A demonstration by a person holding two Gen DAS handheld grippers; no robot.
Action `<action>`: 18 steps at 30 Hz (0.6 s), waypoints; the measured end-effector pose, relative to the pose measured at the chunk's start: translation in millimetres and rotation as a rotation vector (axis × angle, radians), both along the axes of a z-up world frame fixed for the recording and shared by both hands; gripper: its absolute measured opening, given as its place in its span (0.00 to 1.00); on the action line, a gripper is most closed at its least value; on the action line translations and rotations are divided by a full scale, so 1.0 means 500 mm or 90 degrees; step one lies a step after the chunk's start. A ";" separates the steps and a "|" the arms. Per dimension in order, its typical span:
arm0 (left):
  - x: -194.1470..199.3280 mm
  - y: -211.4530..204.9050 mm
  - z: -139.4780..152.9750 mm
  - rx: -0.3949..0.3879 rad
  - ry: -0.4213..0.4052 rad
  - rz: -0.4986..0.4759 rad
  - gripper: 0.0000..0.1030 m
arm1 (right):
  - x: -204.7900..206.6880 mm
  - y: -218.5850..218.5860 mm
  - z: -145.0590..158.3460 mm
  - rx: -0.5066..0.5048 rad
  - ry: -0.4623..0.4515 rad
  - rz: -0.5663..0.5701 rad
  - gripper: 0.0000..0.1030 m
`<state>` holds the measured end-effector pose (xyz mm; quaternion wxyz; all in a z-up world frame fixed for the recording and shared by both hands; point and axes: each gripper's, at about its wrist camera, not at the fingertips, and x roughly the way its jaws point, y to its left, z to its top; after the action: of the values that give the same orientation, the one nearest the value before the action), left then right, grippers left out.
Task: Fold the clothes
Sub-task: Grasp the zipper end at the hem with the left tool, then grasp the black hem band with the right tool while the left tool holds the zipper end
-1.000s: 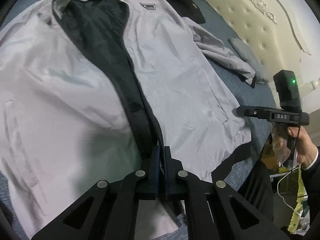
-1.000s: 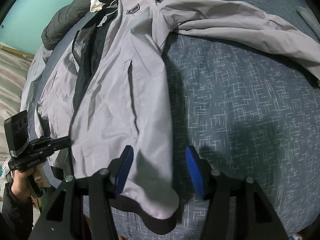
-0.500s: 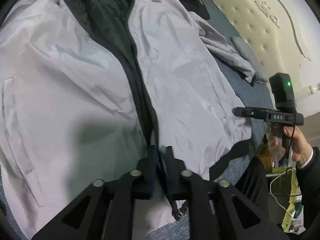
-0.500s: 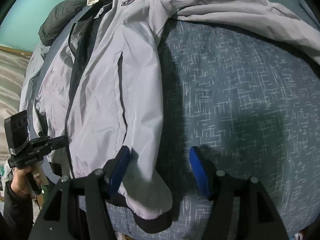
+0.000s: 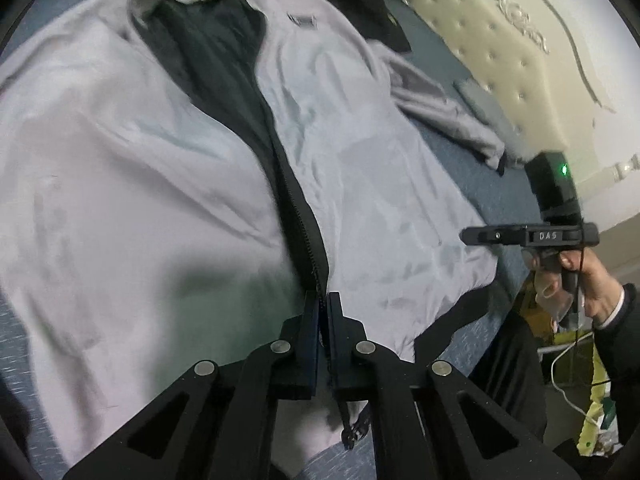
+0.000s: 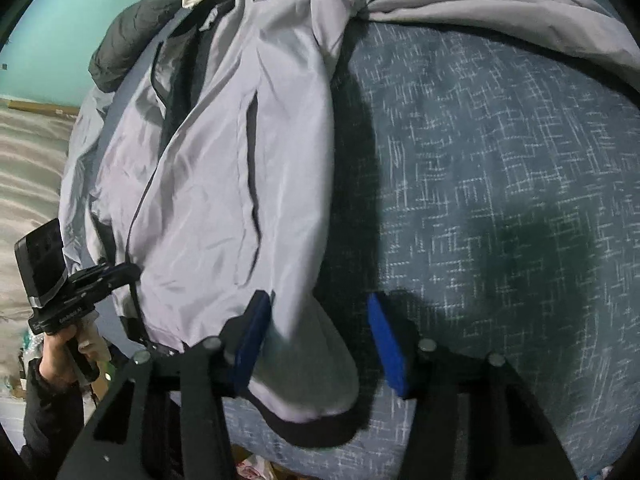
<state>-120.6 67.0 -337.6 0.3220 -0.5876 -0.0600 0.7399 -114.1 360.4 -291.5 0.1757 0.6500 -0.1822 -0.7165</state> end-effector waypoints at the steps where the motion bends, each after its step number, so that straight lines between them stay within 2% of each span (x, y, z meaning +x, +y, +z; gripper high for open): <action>1: -0.002 -0.012 0.003 -0.003 0.001 0.006 0.03 | -0.003 0.002 0.003 -0.003 0.002 -0.003 0.51; 6: -0.005 -0.043 -0.003 -0.023 -0.010 0.015 0.03 | -0.003 0.004 0.002 -0.001 0.001 -0.008 0.51; 13: 0.004 -0.049 -0.022 -0.029 -0.026 0.019 0.03 | 0.005 -0.027 -0.036 -0.009 -0.045 0.006 0.51; 18: 0.004 -0.052 -0.022 -0.030 -0.028 0.022 0.03 | 0.008 -0.033 -0.035 -0.015 -0.043 0.009 0.51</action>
<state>-118.4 41.0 -348.7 0.2938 -0.6101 -0.0596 0.7334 -110.1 343.9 -309.0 0.1823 0.6728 -0.1921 -0.6908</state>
